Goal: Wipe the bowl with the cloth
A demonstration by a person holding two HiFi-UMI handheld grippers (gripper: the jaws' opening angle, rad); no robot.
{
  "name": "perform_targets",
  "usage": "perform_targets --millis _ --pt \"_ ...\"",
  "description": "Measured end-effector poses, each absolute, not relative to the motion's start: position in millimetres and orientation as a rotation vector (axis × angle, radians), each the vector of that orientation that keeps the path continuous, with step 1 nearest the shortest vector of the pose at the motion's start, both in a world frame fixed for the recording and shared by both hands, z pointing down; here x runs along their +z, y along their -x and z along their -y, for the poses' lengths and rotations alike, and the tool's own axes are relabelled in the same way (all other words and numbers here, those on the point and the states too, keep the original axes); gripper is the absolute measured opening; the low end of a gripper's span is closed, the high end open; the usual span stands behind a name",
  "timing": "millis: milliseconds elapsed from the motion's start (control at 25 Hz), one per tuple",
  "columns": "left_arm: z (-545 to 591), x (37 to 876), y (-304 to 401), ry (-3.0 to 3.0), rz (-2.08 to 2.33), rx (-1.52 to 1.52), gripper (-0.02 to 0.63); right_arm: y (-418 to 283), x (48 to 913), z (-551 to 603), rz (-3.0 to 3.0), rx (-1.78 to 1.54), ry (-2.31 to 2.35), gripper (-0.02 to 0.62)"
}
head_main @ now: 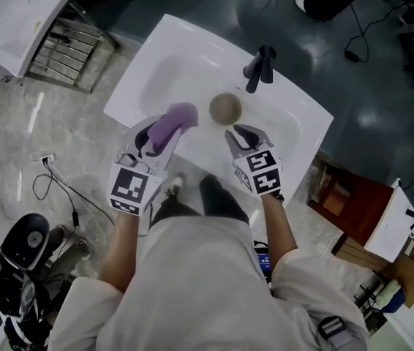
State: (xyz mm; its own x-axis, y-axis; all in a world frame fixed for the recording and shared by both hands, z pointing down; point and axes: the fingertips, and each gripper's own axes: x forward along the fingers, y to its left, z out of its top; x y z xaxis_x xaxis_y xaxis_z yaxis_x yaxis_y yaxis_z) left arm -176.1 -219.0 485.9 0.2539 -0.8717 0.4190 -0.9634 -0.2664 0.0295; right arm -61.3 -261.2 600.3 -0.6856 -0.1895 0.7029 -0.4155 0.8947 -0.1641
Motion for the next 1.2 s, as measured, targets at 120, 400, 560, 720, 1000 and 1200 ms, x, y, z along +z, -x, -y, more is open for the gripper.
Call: perform_targets --millis 120,400,560,720,1000,1200 --pt "220.7 501.6 177.4 -2.196 1.708 0.488 0.129 62.2 635.4 269.1 2.278 0.427 -0.387 0.098" --pt "218.9 527.0 173.2 -2.105 1.720 0.506 0.129 69.3 684.8 275.7 2.200 0.430 -0.291 0.137" --pt "216.5 535.8 163.5 -2.077 1.716 0.497 0.129 70.0 711.8 270.5 2.132 0.417 -0.219 0.138" --pt "214.2 534.9 154.0 -2.051 1.735 0.476 0.129 65.5 734.7 268.9 2.085 0.385 -0.170 0.152" --pt "199.8 545.2 161.1 -1.985 1.750 0.501 0.129 75.6 768.7 274.0 2.024 0.116 -0.067 0.183" --pt "192.3 554.5 164.6 -1.951 1.743 0.510 0.129 78.3 791.6 281.9 1.932 -0.131 0.011 0.186"
